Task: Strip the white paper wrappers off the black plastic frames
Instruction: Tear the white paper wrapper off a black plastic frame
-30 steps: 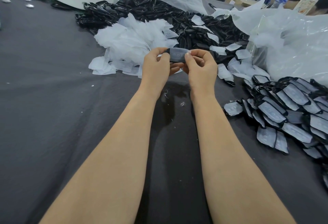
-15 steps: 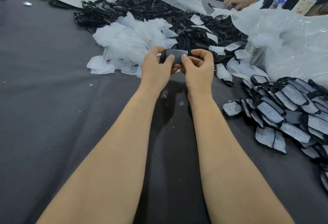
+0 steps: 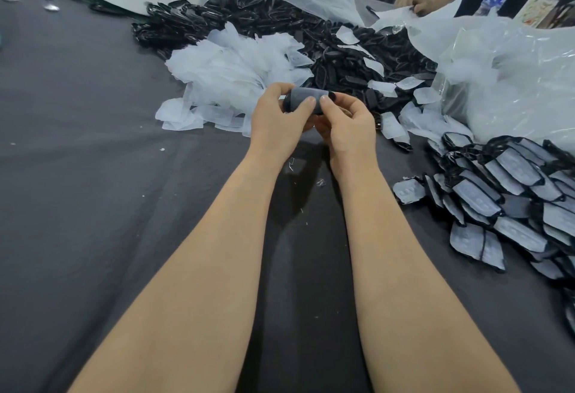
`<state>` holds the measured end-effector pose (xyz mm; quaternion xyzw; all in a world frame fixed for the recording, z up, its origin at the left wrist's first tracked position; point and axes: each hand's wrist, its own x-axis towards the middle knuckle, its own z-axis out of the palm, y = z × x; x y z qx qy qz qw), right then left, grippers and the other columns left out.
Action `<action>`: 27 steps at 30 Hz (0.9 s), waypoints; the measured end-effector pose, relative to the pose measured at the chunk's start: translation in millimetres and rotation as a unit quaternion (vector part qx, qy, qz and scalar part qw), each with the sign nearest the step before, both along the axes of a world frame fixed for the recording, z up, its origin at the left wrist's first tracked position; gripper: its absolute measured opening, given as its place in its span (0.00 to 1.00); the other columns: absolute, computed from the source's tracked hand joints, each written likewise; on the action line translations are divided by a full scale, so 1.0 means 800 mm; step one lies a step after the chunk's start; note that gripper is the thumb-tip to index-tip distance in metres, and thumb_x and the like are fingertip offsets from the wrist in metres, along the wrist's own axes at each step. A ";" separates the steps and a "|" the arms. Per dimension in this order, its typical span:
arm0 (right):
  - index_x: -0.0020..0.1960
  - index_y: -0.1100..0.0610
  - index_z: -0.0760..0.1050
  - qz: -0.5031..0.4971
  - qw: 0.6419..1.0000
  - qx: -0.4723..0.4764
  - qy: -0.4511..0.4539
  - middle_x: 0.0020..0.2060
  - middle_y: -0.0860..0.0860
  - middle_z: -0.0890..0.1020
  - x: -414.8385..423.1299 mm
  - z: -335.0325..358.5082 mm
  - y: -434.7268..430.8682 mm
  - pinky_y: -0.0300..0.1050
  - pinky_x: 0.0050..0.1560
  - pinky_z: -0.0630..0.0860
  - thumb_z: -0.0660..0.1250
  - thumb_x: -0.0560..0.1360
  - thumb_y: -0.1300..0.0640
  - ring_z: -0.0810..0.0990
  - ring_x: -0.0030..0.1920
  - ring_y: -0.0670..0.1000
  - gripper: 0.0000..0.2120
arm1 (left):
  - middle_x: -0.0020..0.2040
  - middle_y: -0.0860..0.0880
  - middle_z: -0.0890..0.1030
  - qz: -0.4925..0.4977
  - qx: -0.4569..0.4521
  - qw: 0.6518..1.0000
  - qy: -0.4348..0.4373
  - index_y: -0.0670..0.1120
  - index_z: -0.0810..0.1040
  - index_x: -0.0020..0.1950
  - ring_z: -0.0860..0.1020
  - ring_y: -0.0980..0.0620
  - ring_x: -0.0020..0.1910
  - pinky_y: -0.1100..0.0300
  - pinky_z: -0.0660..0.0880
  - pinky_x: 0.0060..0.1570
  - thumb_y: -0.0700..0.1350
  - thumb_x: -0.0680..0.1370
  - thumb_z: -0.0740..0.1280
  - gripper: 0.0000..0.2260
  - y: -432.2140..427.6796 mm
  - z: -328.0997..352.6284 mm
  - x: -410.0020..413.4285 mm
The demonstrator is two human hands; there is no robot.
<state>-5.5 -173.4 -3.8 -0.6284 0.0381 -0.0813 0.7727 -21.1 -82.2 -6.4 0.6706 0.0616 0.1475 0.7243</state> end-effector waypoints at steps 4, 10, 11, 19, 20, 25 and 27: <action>0.44 0.56 0.73 -0.007 1.000 -0.006 -0.006 0.39 0.53 0.78 -0.001 0.000 0.001 0.38 0.39 0.77 0.64 0.77 0.66 0.77 0.39 0.51 0.06 | 0.53 0.39 0.80 0.004 -0.004 1.000 0.002 0.40 0.72 0.61 0.82 0.48 0.46 0.63 0.81 0.44 0.37 0.78 0.66 0.13 -0.001 0.000 0.001; 0.48 0.58 0.73 -0.007 1.000 -0.028 -0.008 0.40 0.52 0.79 -0.002 0.001 0.002 0.36 0.36 0.77 0.65 0.77 0.65 0.78 0.39 0.49 0.04 | 0.48 0.43 0.80 0.008 -0.008 1.000 -0.008 0.45 0.71 0.53 0.81 0.54 0.39 0.66 0.80 0.40 0.36 0.78 0.66 0.07 0.000 -0.002 0.001; 0.48 0.58 0.73 -0.008 1.000 -0.029 -0.009 0.40 0.52 0.79 -0.001 0.001 0.002 0.37 0.37 0.77 0.65 0.76 0.65 0.78 0.39 0.50 0.04 | 0.48 0.44 0.79 0.006 -0.010 1.000 -0.009 0.45 0.71 0.53 0.81 0.52 0.40 0.66 0.79 0.40 0.36 0.78 0.66 0.07 0.000 -0.002 0.001; 0.47 0.56 0.72 -0.049 0.987 -0.149 -0.041 0.44 0.55 0.79 0.000 -0.002 0.004 0.58 0.55 0.78 0.66 0.76 0.64 0.80 0.49 0.58 0.05 | 0.52 0.41 0.80 -0.007 -0.010 1.000 -0.010 0.45 0.70 0.54 0.83 0.47 0.46 0.64 0.80 0.42 0.36 0.77 0.66 0.08 0.000 -0.001 0.002; 0.47 0.56 0.71 -0.050 0.985 -0.159 -0.045 0.44 0.54 0.79 0.000 -0.002 0.004 0.58 0.55 0.78 0.66 0.76 0.64 0.80 0.49 0.58 0.05 | 0.52 0.40 0.80 -0.009 -0.008 1.000 -0.008 0.45 0.70 0.54 0.83 0.47 0.46 0.64 0.80 0.42 0.37 0.77 0.66 0.09 0.001 -0.001 0.001; 0.43 0.51 0.71 -0.041 0.980 -0.187 -0.060 0.44 0.55 0.80 -0.003 0.002 0.001 0.58 0.54 0.78 0.66 0.76 0.64 0.81 0.49 0.60 0.09 | 0.48 0.42 0.81 -0.002 -0.032 0.999 -0.007 0.44 0.72 0.52 0.83 0.49 0.42 0.63 0.80 0.40 0.40 0.78 0.66 0.05 0.001 0.001 -0.001; 0.43 0.51 0.71 -0.042 0.981 -0.183 -0.058 0.42 0.55 0.80 -0.004 0.001 0.001 0.59 0.54 0.78 0.66 0.75 0.64 0.82 0.48 0.60 0.10 | 0.48 0.42 0.81 0.003 -0.029 1.000 -0.002 0.44 0.72 0.51 0.83 0.52 0.40 0.64 0.80 0.39 0.40 0.79 0.65 0.03 0.002 0.001 -0.001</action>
